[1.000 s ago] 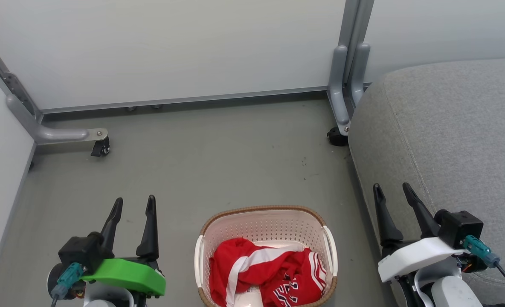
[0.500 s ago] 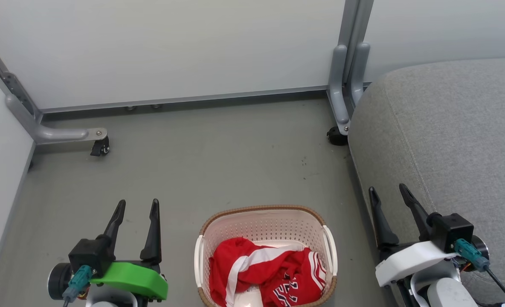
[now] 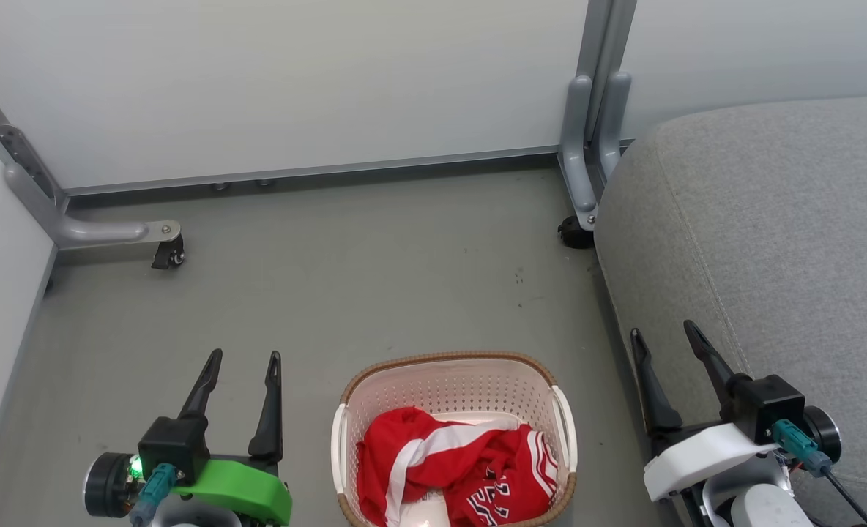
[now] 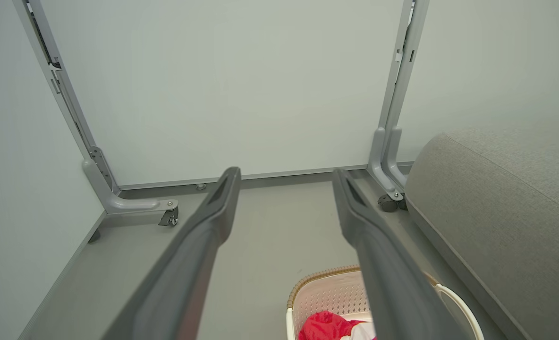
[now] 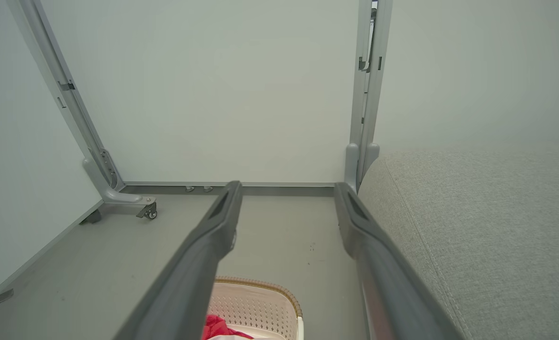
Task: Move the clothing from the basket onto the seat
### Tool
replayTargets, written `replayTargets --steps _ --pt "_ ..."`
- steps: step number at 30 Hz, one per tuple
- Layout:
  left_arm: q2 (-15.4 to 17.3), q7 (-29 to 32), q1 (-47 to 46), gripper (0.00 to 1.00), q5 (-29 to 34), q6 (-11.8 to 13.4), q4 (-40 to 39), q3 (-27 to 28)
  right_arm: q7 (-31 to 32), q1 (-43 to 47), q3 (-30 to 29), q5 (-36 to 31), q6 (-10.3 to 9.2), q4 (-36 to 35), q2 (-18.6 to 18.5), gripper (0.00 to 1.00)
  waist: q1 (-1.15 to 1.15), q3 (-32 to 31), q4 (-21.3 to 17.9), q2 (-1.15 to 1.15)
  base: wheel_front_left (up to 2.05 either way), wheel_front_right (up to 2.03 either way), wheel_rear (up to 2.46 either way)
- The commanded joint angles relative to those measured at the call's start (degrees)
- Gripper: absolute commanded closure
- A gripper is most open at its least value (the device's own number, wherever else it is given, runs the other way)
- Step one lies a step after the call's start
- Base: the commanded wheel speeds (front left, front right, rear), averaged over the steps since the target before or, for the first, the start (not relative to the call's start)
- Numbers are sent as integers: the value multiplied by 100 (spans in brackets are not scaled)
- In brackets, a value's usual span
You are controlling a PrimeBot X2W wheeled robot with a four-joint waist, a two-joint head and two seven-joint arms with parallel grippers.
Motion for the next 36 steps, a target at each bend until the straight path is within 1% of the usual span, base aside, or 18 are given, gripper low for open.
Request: replayTargets --steps 1,16,21,25,28,36 --pt "8 -55 45 0 99 -30 22 -6 -47 34 12 -101 2 -7 -13 0 0 1 -1 0 0 0 0" --pt "-1 -48 20 0 65 -30 113 28 -58 -44 48 123 2 53 -13 0 0 38 2 0 0 0 0" --pt "-2 -41 -76 0 168 1 267 -37 -60 -118 74 147 2 30 -13 0 0 143 -4 0 0 0 0" --pt "0 -41 -313 0 302 64 555 -282 -59 -263 89 143 1 -58 -14 0 0 447 -29 0 0 0 0" --pt "2 -41 -672 0 430 133 893 -557 -64 -458 111 150 2 -149 -13 0 0 820 -82 0 0 0 0" --pt "3 -41 -1723 0 896 139 1967 -1383 -89 -1007 157 173 1 -321 -13 0 0 1816 -346 0 0 0 0"
